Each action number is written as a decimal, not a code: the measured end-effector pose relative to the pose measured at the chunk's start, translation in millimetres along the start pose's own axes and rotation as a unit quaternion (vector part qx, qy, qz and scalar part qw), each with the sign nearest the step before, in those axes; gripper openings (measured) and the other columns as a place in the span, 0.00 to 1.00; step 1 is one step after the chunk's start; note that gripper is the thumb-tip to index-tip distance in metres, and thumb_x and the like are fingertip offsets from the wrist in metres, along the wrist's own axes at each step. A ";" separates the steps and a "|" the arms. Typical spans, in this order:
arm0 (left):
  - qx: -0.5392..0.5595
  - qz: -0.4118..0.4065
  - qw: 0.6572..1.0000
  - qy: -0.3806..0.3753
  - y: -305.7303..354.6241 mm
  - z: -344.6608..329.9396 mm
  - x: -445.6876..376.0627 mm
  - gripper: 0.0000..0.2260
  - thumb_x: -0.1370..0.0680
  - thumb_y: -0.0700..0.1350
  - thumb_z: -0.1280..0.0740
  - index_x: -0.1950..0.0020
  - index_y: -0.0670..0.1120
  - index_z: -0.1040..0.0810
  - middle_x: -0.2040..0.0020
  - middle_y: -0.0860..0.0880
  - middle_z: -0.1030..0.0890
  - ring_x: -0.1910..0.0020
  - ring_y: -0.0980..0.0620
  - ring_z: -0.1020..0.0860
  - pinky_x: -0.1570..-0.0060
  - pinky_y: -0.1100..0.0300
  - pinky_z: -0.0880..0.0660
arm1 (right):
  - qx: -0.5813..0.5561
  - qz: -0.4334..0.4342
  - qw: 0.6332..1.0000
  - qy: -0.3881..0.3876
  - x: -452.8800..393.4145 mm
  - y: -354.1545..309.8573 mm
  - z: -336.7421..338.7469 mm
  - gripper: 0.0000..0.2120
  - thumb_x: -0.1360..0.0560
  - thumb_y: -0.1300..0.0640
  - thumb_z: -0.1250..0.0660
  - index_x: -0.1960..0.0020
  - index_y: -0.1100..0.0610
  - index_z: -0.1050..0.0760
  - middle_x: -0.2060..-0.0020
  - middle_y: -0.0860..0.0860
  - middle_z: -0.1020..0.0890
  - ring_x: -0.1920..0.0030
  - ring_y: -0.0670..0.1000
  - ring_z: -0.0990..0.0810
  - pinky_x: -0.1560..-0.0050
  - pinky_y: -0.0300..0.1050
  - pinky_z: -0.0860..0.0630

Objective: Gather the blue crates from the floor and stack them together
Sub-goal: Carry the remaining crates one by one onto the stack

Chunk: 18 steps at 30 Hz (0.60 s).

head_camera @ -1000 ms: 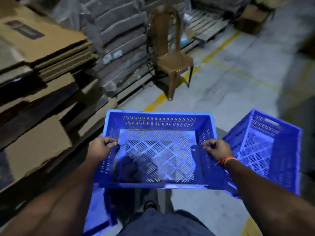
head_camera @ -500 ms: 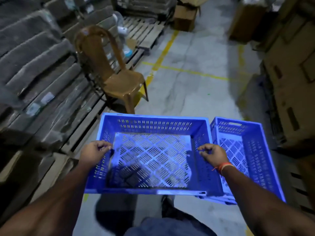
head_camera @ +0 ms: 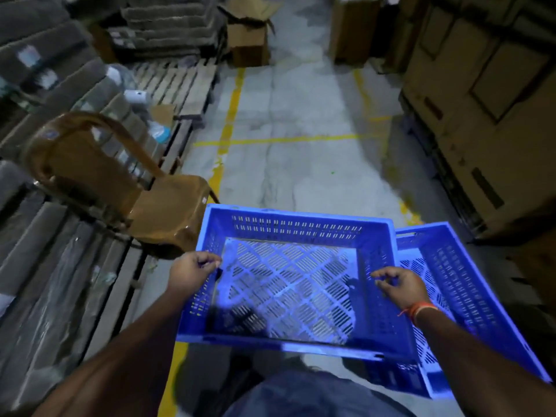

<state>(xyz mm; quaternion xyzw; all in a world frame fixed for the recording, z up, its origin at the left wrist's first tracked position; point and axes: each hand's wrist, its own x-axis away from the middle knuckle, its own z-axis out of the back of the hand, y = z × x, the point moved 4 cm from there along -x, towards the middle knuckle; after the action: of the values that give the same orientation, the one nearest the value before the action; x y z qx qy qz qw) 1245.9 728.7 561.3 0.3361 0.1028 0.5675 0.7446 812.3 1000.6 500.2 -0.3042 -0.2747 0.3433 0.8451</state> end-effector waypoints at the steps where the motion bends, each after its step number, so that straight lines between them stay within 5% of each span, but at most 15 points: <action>1: -0.012 -0.020 1.000 -0.009 7.3 -0.7 -20.0 0.08 0.27 0.47 0.25 0.63 0.59 0.18 0.59 0.58 0.14 0.58 0.64 0.19 0.56 0.70 0.26 | -0.004 -0.016 1.000 0.010 -0.6 -0.1 -1.1 0.08 0.31 0.60 0.26 0.58 0.47 0.17 0.73 0.48 0.19 0.73 0.48 0.18 0.62 0.49 0.19; 3: -0.028 -0.051 0.998 -0.036 24.6 -2.4 -58.3 0.08 0.27 0.46 0.25 0.62 0.59 0.18 0.59 0.58 0.15 0.58 0.65 0.19 0.60 0.79 0.31 | -0.014 -0.054 0.998 0.037 2.7 -3.7 -3.4 0.08 0.31 0.61 0.26 0.59 0.47 0.17 0.72 0.52 0.18 0.71 0.51 0.18 0.62 0.47 0.21; 7: -0.048 -0.125 0.985 -0.104 64.9 -5.9 -129.7 0.09 0.26 0.43 0.26 0.60 0.58 0.18 0.59 0.56 0.16 0.63 0.75 0.24 0.61 0.80 0.32 | -0.010 -0.115 0.988 0.099 20.1 -11.2 -14.1 0.12 0.31 0.61 0.25 0.61 0.43 0.19 0.64 0.50 0.15 0.63 0.49 0.17 0.58 0.43 0.23; 11: -0.070 -0.199 0.966 -0.149 110.4 -19.3 -187.3 0.10 0.26 0.45 0.26 0.62 0.60 0.20 0.57 0.55 0.14 0.62 0.68 0.22 0.64 0.78 0.32 | -0.018 -0.180 0.971 0.155 41.5 -15.8 -17.7 0.09 0.32 0.60 0.25 0.57 0.47 0.17 0.61 0.49 0.14 0.58 0.49 0.17 0.53 0.45 0.22; 14: -0.081 -0.270 0.942 -0.182 156.2 -41.3 -211.6 0.10 0.26 0.44 0.26 0.61 0.59 0.19 0.58 0.54 0.15 0.64 0.76 0.25 0.63 0.79 0.33 | -0.025 -0.240 0.948 0.210 63.9 -10.4 -18.4 0.08 0.31 0.58 0.25 0.57 0.46 0.17 0.63 0.49 0.15 0.61 0.50 0.17 0.55 0.45 0.23; 18: -0.087 -0.331 0.912 -0.227 220.4 -86.2 -226.4 0.04 0.26 0.43 0.25 0.57 0.53 0.15 0.57 0.52 0.14 0.61 0.64 0.21 0.62 0.80 0.32 | -0.024 -0.287 0.917 0.276 90.9 1.0 3.7 0.07 0.31 0.58 0.25 0.56 0.48 0.17 0.63 0.48 0.16 0.61 0.49 0.18 0.56 0.42 0.26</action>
<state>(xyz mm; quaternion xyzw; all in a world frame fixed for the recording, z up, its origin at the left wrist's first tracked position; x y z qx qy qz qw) 953.1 583.4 580.7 0.3369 -0.0133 0.2038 0.9191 865.1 1070.4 525.2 -0.3148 -0.1141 -0.0184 0.9421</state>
